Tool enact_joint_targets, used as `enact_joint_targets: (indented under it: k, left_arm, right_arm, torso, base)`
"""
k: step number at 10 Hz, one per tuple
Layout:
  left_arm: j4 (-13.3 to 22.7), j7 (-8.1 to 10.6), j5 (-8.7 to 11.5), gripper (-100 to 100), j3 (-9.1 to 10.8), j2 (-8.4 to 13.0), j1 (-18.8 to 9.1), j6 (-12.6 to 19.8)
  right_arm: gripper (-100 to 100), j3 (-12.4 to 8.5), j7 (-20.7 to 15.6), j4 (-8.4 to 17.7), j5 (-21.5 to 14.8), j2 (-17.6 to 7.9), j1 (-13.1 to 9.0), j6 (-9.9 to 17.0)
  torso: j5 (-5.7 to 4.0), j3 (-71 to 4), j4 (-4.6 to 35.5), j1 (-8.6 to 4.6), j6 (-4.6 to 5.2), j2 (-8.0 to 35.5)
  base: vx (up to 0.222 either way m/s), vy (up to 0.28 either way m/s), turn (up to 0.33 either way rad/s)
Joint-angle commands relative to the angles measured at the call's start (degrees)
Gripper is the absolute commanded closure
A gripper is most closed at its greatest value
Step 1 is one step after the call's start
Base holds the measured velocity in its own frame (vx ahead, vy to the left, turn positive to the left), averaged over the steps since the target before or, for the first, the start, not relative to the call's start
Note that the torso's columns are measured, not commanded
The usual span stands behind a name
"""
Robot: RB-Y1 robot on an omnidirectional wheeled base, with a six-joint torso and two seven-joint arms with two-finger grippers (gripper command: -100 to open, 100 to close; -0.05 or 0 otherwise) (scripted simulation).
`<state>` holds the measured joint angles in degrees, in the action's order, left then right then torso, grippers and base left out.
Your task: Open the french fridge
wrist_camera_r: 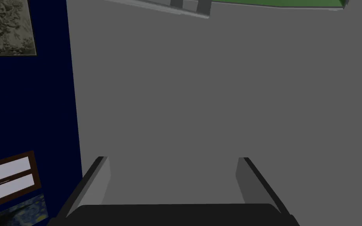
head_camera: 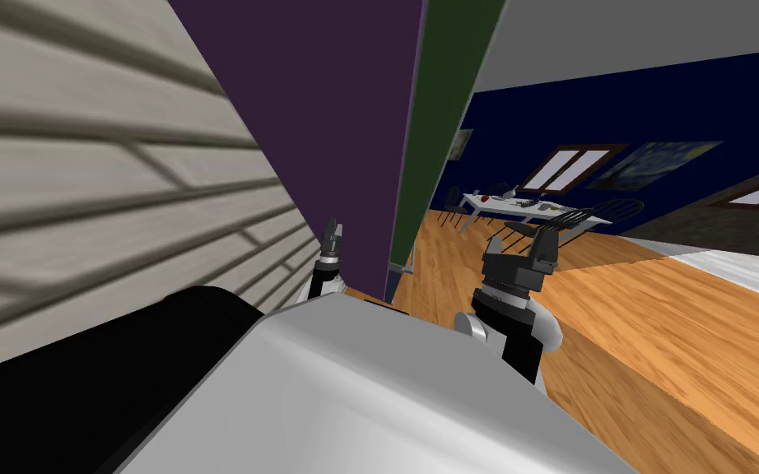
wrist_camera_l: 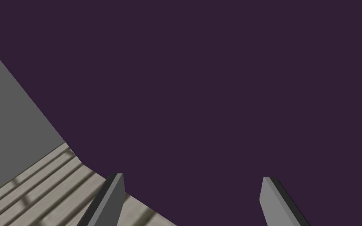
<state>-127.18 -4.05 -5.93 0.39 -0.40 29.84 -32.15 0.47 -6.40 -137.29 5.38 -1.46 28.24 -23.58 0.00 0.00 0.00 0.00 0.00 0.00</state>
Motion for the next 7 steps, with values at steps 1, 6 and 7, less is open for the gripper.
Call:
enact_joint_targets:
  k: [1,6,7]
  left_arm:
    - [0.0,0.0,0.0,0,0.0,0.0,0.0,0.0]
    - [-0.01,0.0,0.0,0,-0.01,-0.01,-0.03,0.0]
    - [-0.01,0.0,0.0,0,-0.01,-0.01,-0.02,0.0]
  right_arm:
    - [0,0.0,0.0,0.0,0.0,0.0,0.0,0.0]
    - [0,0.26,0.06,0.31,-0.05,-0.09,0.69,-0.01]
    - [0,0.43,0.08,0.12,-0.09,-0.16,0.75,-0.22]
  torso:
    - [0.0,-4.67,2.35,0.0,0.0,2.32]
    - [0.23,-46.12,22.7,-0.28,-0.4,21.6]
    - [0.0,-55.0,26.54,-0.5,-0.26,25.18]
  base:
    - [0.0,0.0,0.0]
    - [-0.025,0.01,-0.018]
    - [-0.067,0.024,-0.017]
